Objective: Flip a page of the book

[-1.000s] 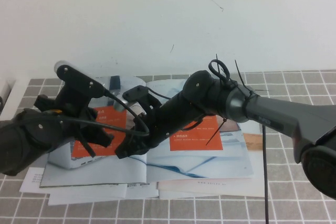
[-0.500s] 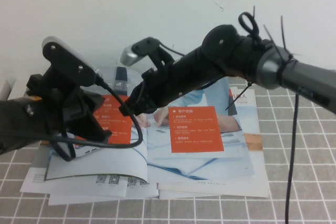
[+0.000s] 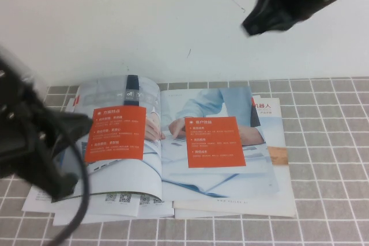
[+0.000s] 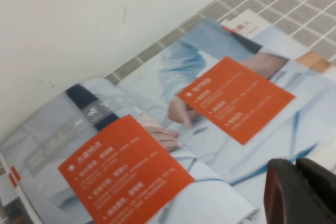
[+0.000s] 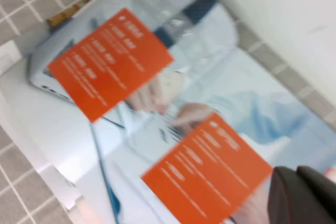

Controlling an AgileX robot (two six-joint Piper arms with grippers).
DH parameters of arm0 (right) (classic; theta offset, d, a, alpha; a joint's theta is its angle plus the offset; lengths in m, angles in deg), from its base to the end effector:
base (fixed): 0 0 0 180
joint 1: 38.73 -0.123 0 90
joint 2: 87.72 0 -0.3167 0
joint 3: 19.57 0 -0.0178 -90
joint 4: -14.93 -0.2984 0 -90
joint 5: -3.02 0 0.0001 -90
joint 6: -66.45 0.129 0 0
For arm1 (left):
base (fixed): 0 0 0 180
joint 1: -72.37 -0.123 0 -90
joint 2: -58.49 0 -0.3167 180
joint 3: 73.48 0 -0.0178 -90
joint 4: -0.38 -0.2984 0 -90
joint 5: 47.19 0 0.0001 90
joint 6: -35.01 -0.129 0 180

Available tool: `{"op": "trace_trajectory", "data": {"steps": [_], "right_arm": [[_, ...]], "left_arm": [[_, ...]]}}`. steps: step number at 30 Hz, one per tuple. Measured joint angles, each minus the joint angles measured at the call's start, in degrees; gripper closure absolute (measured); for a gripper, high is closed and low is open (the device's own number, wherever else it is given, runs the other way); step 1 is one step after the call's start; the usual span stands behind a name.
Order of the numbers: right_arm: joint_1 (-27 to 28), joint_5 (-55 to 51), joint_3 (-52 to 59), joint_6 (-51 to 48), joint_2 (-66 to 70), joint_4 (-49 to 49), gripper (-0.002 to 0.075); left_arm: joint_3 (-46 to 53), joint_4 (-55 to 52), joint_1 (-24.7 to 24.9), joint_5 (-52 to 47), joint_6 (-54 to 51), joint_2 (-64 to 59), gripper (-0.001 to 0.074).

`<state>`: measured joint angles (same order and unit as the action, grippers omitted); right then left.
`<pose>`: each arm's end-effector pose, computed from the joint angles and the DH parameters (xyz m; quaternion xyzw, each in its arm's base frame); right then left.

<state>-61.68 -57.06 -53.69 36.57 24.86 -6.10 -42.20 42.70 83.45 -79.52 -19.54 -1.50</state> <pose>0.4395 0.2297 0.4031 -0.3830 0.8365 0.1588 0.3583 0.2346 -0.0933 0.3550 0.2962 0.7870 -0.1287 0.5257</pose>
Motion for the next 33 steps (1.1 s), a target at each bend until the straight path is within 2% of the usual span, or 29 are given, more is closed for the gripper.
{"op": "trace_trajectory", "data": {"steps": [8,12,18,26,29,33], "right_arm": [[1.9,-6.9,0.3,2.2,-19.0,3.9,0.0729],[1.9,-8.0,5.6,2.6,-29.6,4.7,0.0729],[1.9,-2.8,25.3,3.8,-49.9,7.9,0.0729],[1.9,6.3,55.6,5.2,-77.2,8.6,0.0729],[1.9,7.8,63.2,5.2,-84.1,8.6,0.0729],[1.9,14.4,73.2,5.1,-87.8,8.7,0.0729]], "left_arm": [[0.0,-2.6,-0.1,-14.3,10.0,13.0,0.0737],[0.0,-6.3,-0.1,-18.6,15.9,17.8,0.0737],[1.3,-9.6,-0.1,-21.8,25.4,26.2,0.0737],[7.8,-9.9,-0.2,-22.5,33.0,41.7,0.0737],[11.1,-10.8,-0.2,-20.5,33.8,45.1,0.0737],[16.9,-13.9,-0.2,-12.2,33.6,45.8,0.0737]]}}
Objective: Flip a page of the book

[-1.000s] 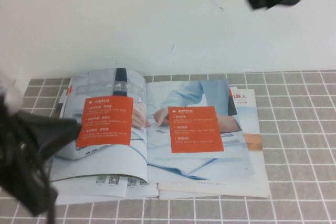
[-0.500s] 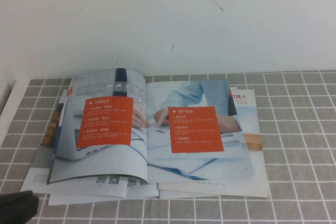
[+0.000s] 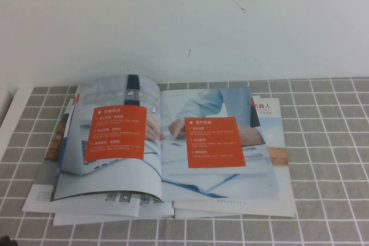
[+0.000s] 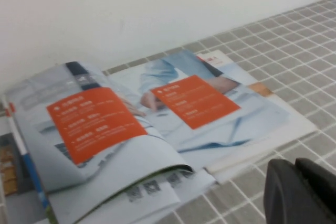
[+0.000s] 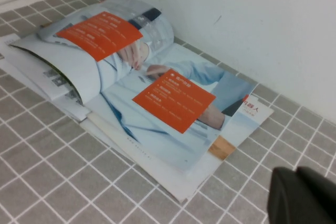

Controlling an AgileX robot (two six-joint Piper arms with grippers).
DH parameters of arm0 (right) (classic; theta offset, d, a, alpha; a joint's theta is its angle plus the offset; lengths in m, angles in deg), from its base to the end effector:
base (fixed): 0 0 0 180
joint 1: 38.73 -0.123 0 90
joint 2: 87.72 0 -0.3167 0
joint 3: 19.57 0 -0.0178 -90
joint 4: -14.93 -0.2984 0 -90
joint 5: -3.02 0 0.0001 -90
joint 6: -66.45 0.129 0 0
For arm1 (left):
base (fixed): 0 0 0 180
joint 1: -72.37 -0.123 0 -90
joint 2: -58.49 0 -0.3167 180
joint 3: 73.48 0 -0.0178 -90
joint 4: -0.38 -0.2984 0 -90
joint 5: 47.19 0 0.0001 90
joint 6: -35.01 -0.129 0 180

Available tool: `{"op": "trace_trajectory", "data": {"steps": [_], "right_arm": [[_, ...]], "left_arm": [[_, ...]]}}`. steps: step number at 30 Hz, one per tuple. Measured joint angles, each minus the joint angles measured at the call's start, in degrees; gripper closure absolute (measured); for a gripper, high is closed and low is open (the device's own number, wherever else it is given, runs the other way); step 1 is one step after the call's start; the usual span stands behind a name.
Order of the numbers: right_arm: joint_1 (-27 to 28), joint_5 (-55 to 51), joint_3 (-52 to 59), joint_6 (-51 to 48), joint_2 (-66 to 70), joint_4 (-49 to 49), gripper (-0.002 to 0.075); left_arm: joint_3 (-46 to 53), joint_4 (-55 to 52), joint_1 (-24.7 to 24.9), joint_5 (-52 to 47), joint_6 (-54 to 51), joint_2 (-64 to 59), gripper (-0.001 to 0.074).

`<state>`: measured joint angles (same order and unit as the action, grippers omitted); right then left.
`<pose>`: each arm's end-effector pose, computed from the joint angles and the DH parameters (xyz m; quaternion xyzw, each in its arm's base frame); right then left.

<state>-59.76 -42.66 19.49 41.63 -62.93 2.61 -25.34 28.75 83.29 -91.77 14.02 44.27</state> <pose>0.0798 0.0518 0.3620 -0.3007 0.7545 0.0869 0.5768 0.0580 -0.0550 0.3270 0.1777 0.7594 -0.1905 0.5961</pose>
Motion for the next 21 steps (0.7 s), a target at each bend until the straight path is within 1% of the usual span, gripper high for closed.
{"op": "trace_trajectory", "data": {"steps": [3,5,8,11,21], "right_arm": [[0.0,7.2,6.0,0.0,-0.1,1.0,0.0729],[0.0,13.9,10.3,0.0,-0.1,1.4,0.0729],[0.0,21.6,15.8,0.0,0.1,1.5,0.0729],[0.0,24.4,19.1,0.0,0.3,1.5,0.0729],[0.0,24.4,27.7,0.0,0.3,1.6,0.0729]], "left_arm": [[5.4,-2.1,0.0,9.7,-0.6,0.0,0.0737],[9.1,-2.3,0.0,16.0,-0.8,0.0,0.0737],[14.1,-2.3,0.0,22.4,-0.8,0.0,0.0737],[16.9,-3.2,0.0,23.8,-0.8,0.0,0.0737],[18.2,-3.4,0.0,22.8,-0.8,0.0,0.0737]]}}
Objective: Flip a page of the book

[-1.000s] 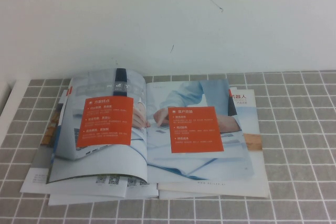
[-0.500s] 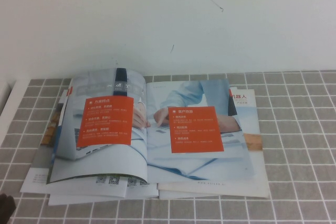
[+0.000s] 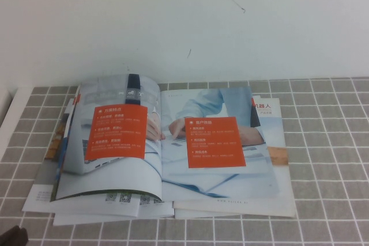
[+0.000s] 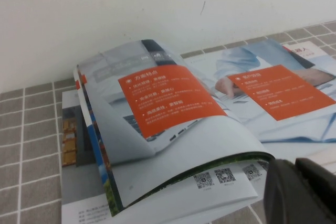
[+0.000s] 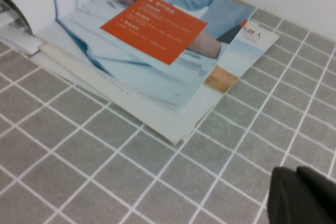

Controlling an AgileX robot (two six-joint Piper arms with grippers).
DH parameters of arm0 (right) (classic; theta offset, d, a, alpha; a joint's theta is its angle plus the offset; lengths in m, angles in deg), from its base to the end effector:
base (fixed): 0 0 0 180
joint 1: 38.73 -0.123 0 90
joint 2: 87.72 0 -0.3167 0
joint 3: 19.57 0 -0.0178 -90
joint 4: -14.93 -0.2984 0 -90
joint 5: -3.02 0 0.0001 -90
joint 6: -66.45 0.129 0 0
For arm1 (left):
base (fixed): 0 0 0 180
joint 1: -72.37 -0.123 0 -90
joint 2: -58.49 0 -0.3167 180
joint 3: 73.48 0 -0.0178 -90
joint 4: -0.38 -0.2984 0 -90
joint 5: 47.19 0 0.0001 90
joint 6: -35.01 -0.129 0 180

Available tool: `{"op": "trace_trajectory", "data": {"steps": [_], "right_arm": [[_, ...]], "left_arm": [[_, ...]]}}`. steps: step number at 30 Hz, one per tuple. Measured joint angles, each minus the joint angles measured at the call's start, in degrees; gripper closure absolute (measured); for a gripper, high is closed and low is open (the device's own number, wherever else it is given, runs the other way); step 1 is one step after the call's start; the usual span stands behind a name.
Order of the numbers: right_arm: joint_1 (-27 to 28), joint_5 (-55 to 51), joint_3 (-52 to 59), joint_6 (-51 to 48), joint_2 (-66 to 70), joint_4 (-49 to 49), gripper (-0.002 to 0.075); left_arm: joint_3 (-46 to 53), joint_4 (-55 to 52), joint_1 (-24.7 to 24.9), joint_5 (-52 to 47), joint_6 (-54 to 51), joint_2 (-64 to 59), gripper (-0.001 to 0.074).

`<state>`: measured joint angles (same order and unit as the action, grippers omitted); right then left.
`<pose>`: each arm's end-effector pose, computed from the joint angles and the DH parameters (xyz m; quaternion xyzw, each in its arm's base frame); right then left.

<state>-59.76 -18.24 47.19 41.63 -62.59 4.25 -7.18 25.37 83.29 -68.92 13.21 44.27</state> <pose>0.1189 0.0550 0.2154 -0.2741 0.7863 0.0578 0.5507 0.1039 -0.0406 0.2445 0.1122 0.7592 -0.1296 0.6279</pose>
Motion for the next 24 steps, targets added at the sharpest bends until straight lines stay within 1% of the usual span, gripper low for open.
{"op": "trace_trajectory", "data": {"steps": [5,11,16,21,24], "right_arm": [[0.0,-0.5,3.1,0.0,0.0,0.0,0.0729],[0.0,-2.7,3.8,0.0,0.0,0.0,0.0729],[0.0,-2.9,3.8,0.0,0.0,0.0,0.0729],[0.0,-2.9,3.8,0.0,0.0,0.0,0.0729],[0.0,-3.0,3.8,0.0,0.0,0.0,0.0729]], "left_arm": [[0.0,0.0,0.0,-1.5,0.0,0.0,0.0737],[0.4,-0.4,0.0,-2.7,-0.3,0.0,0.0737],[4.6,-7.2,-1.3,2.0,-1.0,0.9,0.0737],[10.3,-15.2,-4.7,4.1,7.1,4.8,0.0737],[12.7,-17.2,-6.1,4.2,11.0,7.2,0.0737]]}}
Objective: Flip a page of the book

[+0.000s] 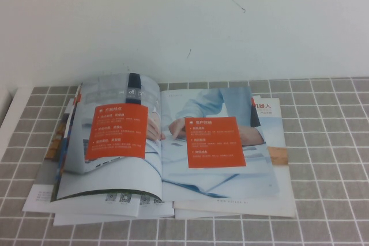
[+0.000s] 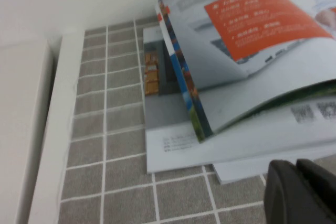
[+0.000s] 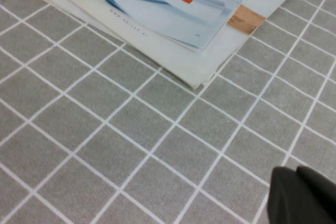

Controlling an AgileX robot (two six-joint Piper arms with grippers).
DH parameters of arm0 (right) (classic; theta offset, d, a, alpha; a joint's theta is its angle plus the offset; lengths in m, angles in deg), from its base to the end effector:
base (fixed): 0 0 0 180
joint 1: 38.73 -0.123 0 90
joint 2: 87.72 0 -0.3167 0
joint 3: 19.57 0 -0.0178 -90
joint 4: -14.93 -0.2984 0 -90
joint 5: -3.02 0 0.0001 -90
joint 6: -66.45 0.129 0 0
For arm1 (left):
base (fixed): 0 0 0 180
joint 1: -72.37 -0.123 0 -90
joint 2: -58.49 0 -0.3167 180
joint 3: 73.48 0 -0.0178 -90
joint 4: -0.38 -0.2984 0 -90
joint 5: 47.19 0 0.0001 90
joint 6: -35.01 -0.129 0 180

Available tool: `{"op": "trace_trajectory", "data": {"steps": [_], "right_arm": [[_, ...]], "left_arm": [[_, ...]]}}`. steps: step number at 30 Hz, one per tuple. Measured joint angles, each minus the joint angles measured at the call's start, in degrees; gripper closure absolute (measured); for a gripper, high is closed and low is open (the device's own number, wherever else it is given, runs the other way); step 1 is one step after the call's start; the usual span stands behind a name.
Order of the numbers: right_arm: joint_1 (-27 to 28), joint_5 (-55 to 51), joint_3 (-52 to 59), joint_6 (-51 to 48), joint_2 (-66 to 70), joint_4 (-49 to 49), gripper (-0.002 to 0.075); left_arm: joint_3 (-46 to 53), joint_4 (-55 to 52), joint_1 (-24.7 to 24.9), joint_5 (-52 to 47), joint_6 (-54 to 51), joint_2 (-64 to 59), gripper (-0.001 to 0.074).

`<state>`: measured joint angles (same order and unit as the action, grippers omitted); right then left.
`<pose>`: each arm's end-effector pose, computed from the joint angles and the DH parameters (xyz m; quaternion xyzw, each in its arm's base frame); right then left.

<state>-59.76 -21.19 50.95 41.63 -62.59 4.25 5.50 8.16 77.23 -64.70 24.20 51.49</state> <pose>0.1121 0.0536 0.1824 -0.2856 0.8148 0.0590 0.5011 0.1066 -0.0144 0.1704 0.0690 0.7813 -0.0240 0.6198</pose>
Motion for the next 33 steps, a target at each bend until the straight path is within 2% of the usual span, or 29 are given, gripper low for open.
{"op": "trace_trajectory", "data": {"steps": [28,33], "right_arm": [[0.1,-0.4,0.0,0.0,-1.1,0.1,0.0729],[4.8,-1.0,0.0,0.0,-8.9,0.1,0.0729]], "left_arm": [[-0.1,-1.4,-1.3,-1.3,2.5,0.5,0.0737],[-0.1,-1.4,-1.3,-1.3,2.5,0.5,0.0737]]}}
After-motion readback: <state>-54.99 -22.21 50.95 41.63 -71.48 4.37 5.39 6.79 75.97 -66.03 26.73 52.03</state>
